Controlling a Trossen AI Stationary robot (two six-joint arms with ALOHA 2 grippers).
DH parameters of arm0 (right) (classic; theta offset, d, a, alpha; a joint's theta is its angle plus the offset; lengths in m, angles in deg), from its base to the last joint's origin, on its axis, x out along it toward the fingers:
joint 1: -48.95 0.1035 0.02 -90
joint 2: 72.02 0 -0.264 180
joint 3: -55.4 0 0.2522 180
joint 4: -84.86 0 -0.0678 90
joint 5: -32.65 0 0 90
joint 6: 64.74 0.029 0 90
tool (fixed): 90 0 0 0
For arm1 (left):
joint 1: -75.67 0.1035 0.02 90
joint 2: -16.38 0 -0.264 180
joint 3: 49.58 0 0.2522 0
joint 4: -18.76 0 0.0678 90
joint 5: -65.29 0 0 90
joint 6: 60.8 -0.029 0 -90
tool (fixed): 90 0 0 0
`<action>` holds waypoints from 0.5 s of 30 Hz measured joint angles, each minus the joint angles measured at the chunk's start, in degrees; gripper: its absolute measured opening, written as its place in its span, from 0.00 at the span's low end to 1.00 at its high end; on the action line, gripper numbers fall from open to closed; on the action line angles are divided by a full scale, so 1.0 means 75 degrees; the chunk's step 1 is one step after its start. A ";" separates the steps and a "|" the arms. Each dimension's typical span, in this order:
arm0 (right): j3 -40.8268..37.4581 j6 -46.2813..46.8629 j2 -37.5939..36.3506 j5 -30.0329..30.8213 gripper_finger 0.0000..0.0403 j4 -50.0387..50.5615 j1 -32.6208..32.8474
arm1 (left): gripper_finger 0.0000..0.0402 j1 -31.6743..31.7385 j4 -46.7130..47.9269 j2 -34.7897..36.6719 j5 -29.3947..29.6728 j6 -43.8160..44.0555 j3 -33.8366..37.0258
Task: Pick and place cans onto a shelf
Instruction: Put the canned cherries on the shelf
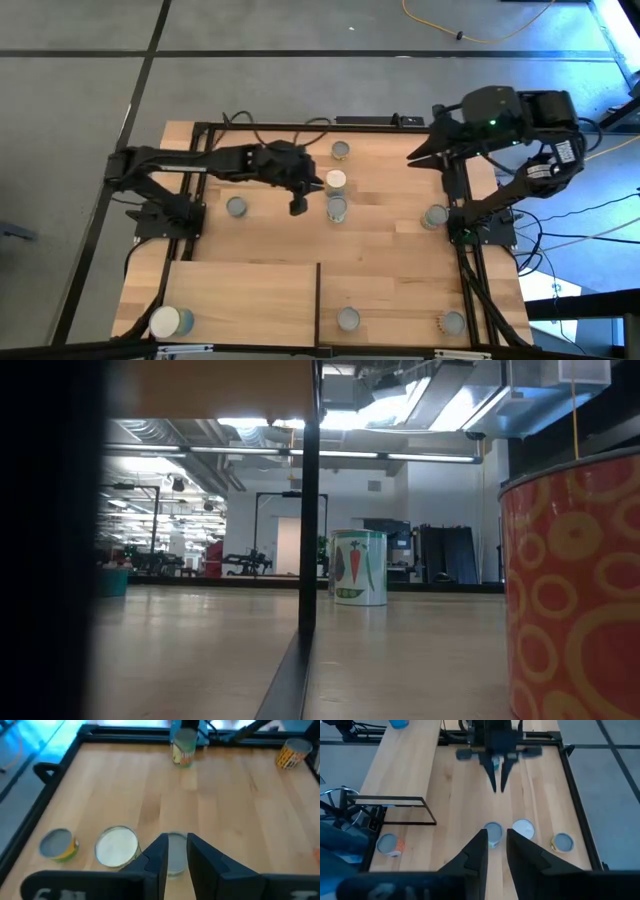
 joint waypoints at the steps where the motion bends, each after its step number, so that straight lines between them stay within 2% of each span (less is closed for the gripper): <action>1: 0.0000 0.0000 -0.0037 0.0000 0.18 0.0000 0.0000 | 0.16 0.0036 -0.0059 -0.0137 -0.0079 -0.0121 0.0000; 9: 0.0000 0.0000 -0.0160 0.0000 0.18 -0.0003 0.0000 | 0.16 0.0090 -0.0256 -0.1100 0.0121 -0.1636 0.0000; 15: 0.0000 -0.0012 -0.0152 -0.0081 0.18 -0.0001 0.0000 | 0.16 0.0090 -0.0572 -0.1730 0.0772 -0.2242 0.0000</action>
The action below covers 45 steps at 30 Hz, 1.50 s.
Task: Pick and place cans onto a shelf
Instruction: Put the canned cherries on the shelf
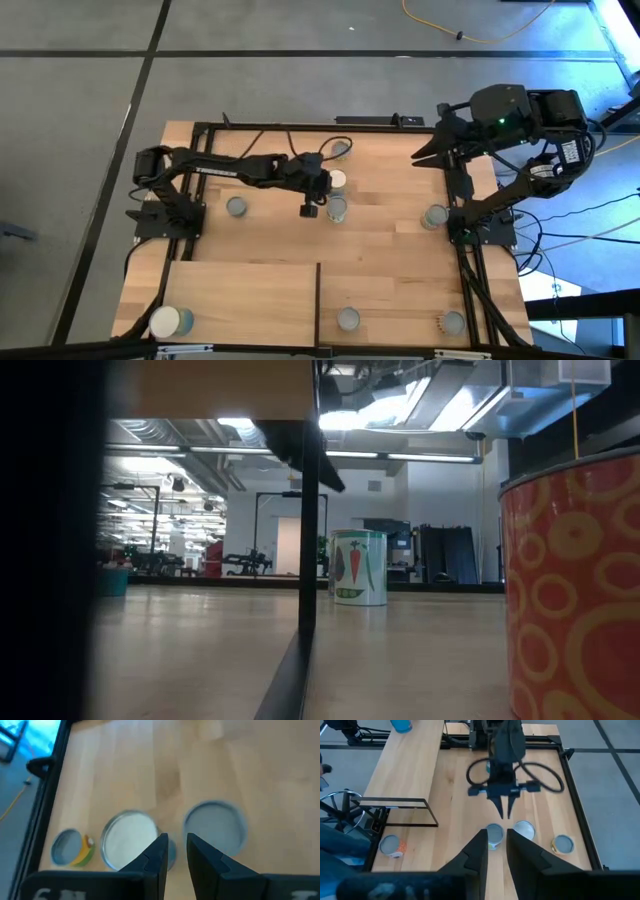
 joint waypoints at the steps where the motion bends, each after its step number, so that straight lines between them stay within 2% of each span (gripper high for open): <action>1: 0.0000 -0.0019 0.0000 -0.0027 0.18 -0.0001 0.0000 | 0.16 0.0000 0.0021 -0.0091 0.0135 -0.0073 0.0000; 11: 0.0000 -0.0023 0.0000 -0.0118 0.18 -0.0001 0.0000 | 0.16 -0.0001 -0.0144 -0.0621 0.0873 -0.0488 0.0000; 21: 0.0000 -0.0029 0.0000 -0.0117 0.18 -0.0001 0.0000 | 0.16 0.0052 -0.0160 -0.0651 0.1081 -0.1114 -0.0003; 39: 0.0000 -0.0044 0.0003 -0.0117 0.18 -0.0001 -0.0001 | 0.16 0.0274 -0.0429 -0.0916 0.0844 -0.1705 -0.0003; 45: 0.0000 -0.0038 0.0003 -0.0114 0.18 -0.0001 -0.0001 | 0.16 0.0391 -0.0482 -0.1017 0.0457 -0.1698 -0.0004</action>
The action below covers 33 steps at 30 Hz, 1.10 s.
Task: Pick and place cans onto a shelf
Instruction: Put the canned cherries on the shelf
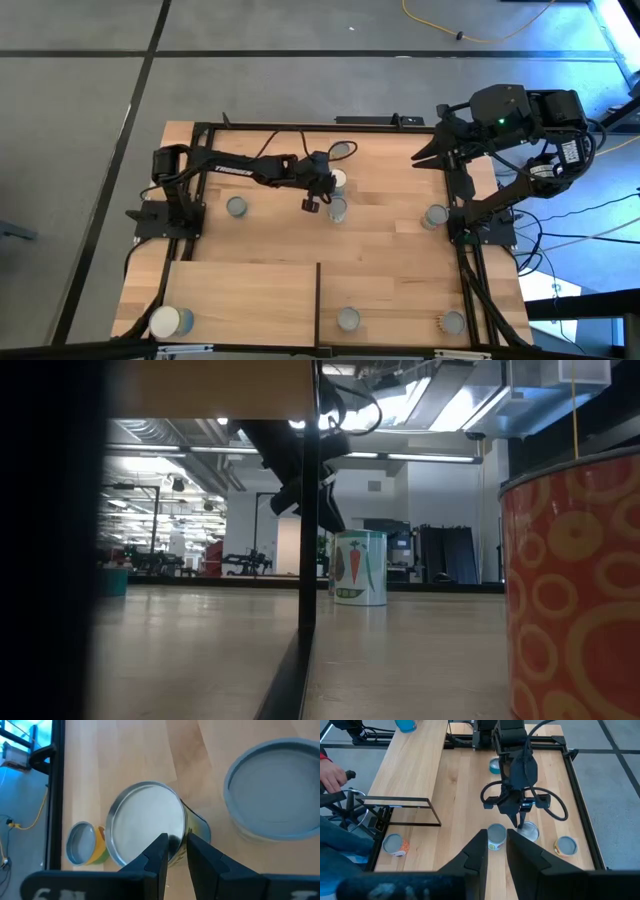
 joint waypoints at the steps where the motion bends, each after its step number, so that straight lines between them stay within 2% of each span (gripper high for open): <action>1: 0.0000 0.0000 0.0000 -0.0003 0.18 0.0000 -0.0002 | 0.16 0.0006 -0.0015 -0.0002 -0.0021 0.0006 -0.0002; 10: 0.0000 0.0017 0.0000 -0.0003 0.18 -0.0003 -0.0002 | 0.15 0.0006 -0.0052 -0.0175 -0.0112 -0.0164 -0.0017; 18: 0.0000 0.0015 0.0000 -0.0003 0.18 0.0000 -0.0001 | 0.02 0.0003 -0.0021 -0.0163 -0.0309 -0.0186 -0.0017; 26: 0.0000 0.0015 0.0000 -0.0003 0.18 0.0000 -0.0002 | 0.01 0.0000 0.0040 -0.0161 -0.0440 0.0050 -0.0026; 33: 0.0000 0.0004 0.0000 0.0000 0.18 0.0000 0.0000 | 0.00 -0.0009 0.1377 -0.0193 -0.0460 0.0350 -0.0829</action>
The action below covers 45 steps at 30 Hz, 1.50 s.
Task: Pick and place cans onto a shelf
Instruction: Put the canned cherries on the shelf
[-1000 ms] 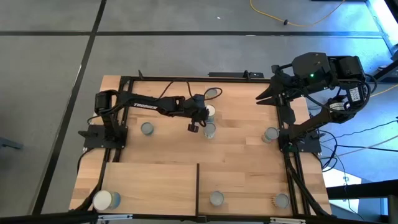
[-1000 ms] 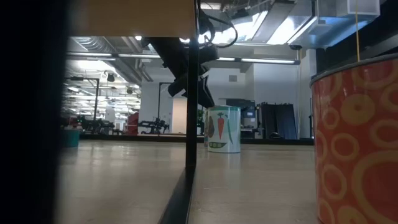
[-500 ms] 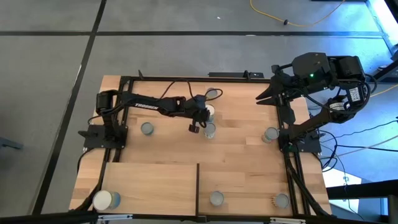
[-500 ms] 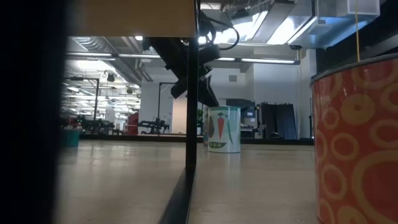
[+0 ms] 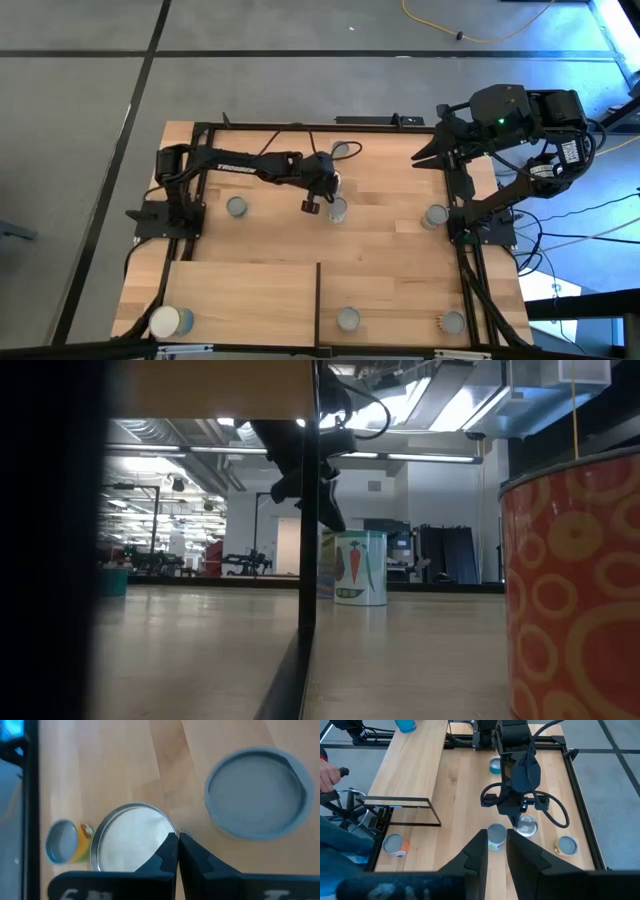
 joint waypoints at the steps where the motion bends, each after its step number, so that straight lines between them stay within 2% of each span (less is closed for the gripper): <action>1: 0.0000 -0.0014 0.0000 0.0000 0.18 0.0000 0.0001 | 0.00 0.0000 0.0210 -0.0014 0.0003 0.0093 -0.0138; 12: 0.0000 -0.0211 0.0000 -0.0001 0.18 0.0000 -0.0002 | 0.00 -0.0023 0.2213 -0.0009 0.0282 0.0719 -0.2132; 17: 0.0000 -0.0274 0.0001 -0.0003 0.18 0.0000 -0.0002 | 0.00 -0.0115 0.3272 -0.0009 0.0726 0.0920 -0.3090; 24: 0.0000 -0.0603 0.0003 0.0000 0.18 0.0000 0.0000 | 0.00 -0.0279 0.4862 0.0005 0.0523 0.1433 -0.4480; 30: 0.0000 -0.0613 0.0003 0.0000 0.18 0.0000 0.0001 | 0.00 -0.0383 0.5871 0.0006 0.0225 0.1921 -0.5304; 37: -0.0003 -0.0614 0.0003 -0.0001 0.18 -0.0003 0.0001 | 0.00 -0.0469 0.6399 0.0187 0.0199 0.2341 -0.5610; 45: -0.0007 -0.0607 0.0006 -0.0002 0.18 -0.0001 0.0001 | 0.00 -0.0330 0.6988 0.0978 0.0226 0.2737 -0.5597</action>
